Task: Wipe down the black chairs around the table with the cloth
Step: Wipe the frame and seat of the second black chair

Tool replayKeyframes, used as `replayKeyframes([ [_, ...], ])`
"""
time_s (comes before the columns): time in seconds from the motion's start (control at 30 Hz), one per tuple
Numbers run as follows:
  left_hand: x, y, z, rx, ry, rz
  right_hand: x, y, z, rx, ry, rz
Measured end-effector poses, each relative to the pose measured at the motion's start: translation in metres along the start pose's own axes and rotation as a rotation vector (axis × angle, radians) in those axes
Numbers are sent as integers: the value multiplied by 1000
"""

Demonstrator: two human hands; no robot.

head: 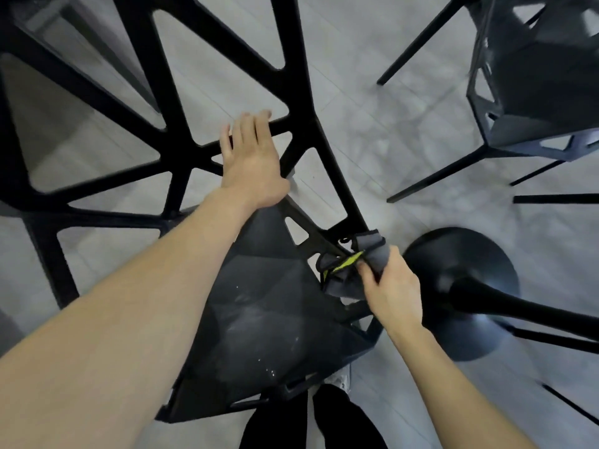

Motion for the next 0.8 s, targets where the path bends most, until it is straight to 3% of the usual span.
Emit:
replayKeyframes([
  [0.17, -1, 33, -53, -76, 228, -142, 0, -55, 37, 153, 59, 49],
  [0.27, -52, 58, -110, -178, 60, -301, 3, -15, 10, 89, 62, 111],
  [0.37, -99, 70, -139, -138, -157, -415, -1, 70, -46, -182, 45, 234],
  [0.43, -108, 71, -137, -83, -129, -428, -19, 104, -84, -323, -28, 326],
  [0.53, -118, 66, -124, -36, -82, -393, -47, 110, -105, -364, -70, 413],
  [0.8, -119, 58, -105, -92, -38, -320, -16, 66, -36, -235, 265, 445],
])
Point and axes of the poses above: each hand's wrist, its own z-axis towards the middle knuckle, its own x-axis out of the back of the hand, y = z × x, the point moved 9 cm from there along z, towards the middle knuckle, and after that the axes turned 7 degrees about y, right-handed, at the moved point
